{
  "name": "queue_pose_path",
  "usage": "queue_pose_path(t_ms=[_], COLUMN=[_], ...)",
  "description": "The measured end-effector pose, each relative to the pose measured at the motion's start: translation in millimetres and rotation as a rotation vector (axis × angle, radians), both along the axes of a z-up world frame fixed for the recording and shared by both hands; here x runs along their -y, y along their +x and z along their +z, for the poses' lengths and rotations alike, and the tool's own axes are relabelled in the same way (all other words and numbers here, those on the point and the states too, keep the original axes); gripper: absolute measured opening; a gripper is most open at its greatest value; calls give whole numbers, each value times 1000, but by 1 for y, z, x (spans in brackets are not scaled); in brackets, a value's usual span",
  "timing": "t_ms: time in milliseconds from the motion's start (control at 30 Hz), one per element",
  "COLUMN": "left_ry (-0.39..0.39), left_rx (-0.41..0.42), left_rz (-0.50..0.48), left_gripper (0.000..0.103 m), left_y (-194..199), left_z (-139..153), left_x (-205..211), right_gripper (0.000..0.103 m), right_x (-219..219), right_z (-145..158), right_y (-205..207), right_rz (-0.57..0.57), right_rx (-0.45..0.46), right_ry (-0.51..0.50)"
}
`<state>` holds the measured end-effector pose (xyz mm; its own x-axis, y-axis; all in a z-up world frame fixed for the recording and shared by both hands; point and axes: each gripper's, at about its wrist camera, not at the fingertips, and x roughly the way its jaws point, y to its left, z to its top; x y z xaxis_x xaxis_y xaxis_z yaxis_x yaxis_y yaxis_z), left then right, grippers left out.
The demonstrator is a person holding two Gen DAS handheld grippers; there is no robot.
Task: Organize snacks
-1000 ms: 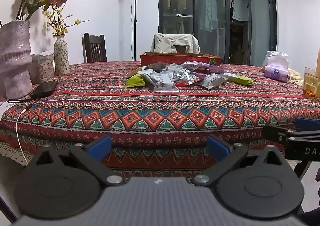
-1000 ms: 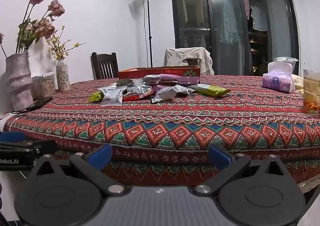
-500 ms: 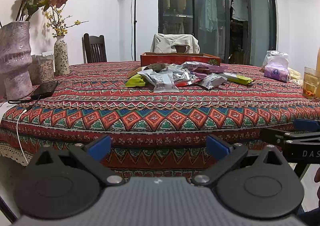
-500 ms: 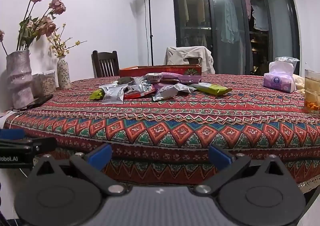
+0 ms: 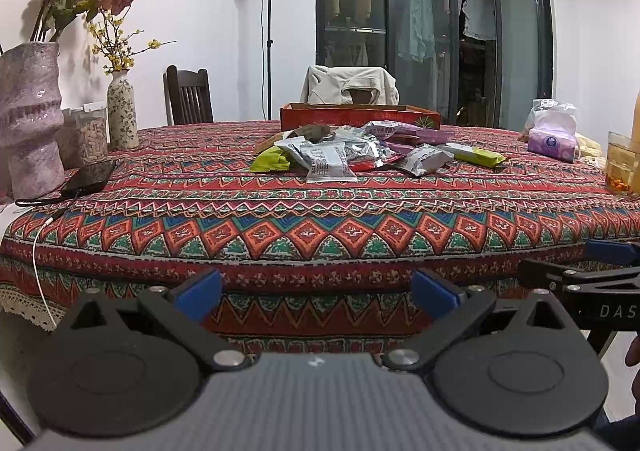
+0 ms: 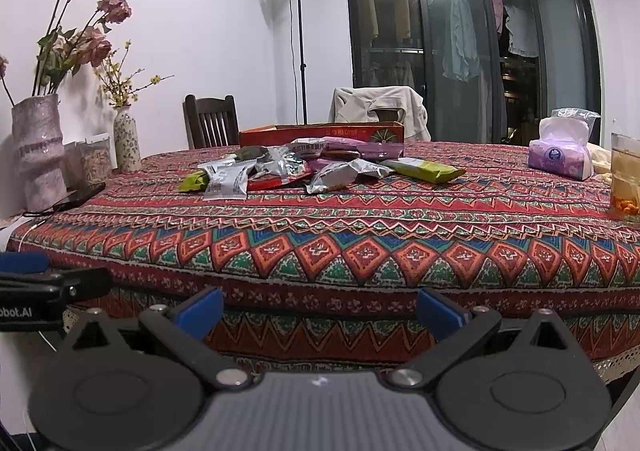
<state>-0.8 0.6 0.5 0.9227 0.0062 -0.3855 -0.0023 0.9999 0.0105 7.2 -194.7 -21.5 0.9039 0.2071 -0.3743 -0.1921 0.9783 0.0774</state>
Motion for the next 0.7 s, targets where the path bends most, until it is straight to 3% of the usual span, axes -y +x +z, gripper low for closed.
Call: queue_pose_path(t_ms=[700], left_ry=[1], left_rx=[-1], left_rz=[0], left_gripper=[103], left_y=[0], left_z=[0], left_x=[0], right_gripper=[103], right_x=[-1], right_z=[0], right_y=[1], right_rz=[0], right_rx=[-5], right_ry=[-2])
